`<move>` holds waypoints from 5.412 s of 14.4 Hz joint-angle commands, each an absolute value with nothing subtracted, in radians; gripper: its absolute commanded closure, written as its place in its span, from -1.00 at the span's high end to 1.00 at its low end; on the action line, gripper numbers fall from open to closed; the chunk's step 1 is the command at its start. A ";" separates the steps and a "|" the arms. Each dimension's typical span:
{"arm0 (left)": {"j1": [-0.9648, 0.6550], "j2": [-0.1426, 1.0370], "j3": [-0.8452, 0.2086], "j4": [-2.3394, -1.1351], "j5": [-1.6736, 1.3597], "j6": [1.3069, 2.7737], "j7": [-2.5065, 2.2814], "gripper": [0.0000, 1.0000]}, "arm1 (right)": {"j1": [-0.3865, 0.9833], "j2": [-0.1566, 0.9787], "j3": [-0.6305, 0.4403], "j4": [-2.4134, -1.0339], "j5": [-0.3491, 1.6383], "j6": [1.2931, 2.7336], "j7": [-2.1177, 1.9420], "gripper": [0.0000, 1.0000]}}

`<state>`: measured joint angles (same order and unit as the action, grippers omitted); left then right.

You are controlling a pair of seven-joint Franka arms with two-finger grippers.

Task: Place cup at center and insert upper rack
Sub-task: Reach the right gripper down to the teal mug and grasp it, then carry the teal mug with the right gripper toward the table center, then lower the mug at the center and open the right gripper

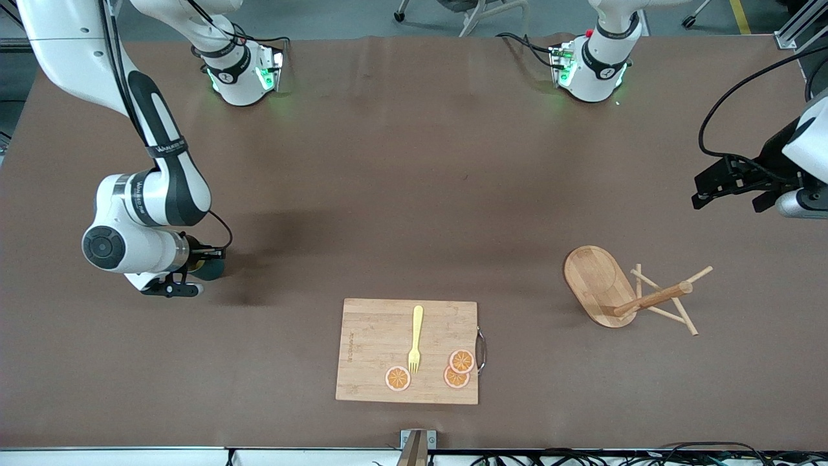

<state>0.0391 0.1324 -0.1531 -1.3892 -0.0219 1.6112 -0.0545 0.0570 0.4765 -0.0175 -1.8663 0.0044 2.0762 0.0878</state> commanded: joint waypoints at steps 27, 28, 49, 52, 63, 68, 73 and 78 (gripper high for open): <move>0.035 0.143 -0.160 -1.370 -0.032 1.611 -0.069 1.00 | 0.563 0.628 -0.003 -1.406 0.083 1.844 0.202 -0.97; 0.035 0.143 -0.160 -1.370 -0.032 1.611 -0.068 1.00 | 0.586 0.658 -0.003 -1.360 0.084 1.845 0.289 -0.96; 0.046 0.140 -0.155 -1.370 -0.034 1.603 -0.074 1.00 | 0.885 0.927 -0.009 -1.126 0.178 2.109 0.819 -0.85; 0.041 0.138 -0.160 -1.370 -0.043 1.603 -0.075 1.00 | 0.871 0.910 -0.011 -1.121 0.178 2.111 0.868 1.00; 0.043 0.126 -0.323 -1.402 -0.048 1.598 -0.325 1.00 | 0.688 0.592 -0.012 -1.055 0.140 1.643 0.867 1.00; 0.041 0.115 -0.443 -1.437 -0.045 1.600 -0.510 1.00 | 0.473 0.470 -0.012 -1.057 -0.084 1.381 0.740 1.00; -0.026 0.149 -0.571 -1.443 -0.008 1.646 -0.802 1.00 | 0.191 0.443 -0.009 -1.057 -0.077 1.379 0.337 1.00; -0.268 0.251 -0.571 -1.437 0.170 1.744 -1.162 1.00 | -0.004 0.424 -0.006 -1.058 -0.028 1.382 0.114 1.00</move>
<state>-0.1930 0.2001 -0.5705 -1.4521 0.0962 1.7137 -1.0599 0.0482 0.4752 -0.0322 -1.0120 -0.0529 1.3747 0.1494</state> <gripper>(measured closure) 0.000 0.000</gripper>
